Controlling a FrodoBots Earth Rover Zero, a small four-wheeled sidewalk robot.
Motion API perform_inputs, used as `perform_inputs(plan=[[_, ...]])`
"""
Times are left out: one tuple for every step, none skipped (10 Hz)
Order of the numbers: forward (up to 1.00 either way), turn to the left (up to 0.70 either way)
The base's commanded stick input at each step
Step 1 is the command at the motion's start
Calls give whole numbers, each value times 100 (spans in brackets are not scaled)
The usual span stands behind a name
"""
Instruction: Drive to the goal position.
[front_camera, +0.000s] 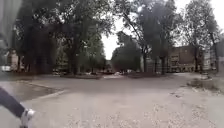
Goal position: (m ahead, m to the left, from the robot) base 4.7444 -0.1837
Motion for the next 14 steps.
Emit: perform_inputs(plan=[[85, 0], [85, 0], [85, 0], [85, 0], [85, 0], [85, 0], [85, 0], [85, 0], [85, 0], [85, 0], [85, 0], [85, 0], [85, 0], [85, 0]])
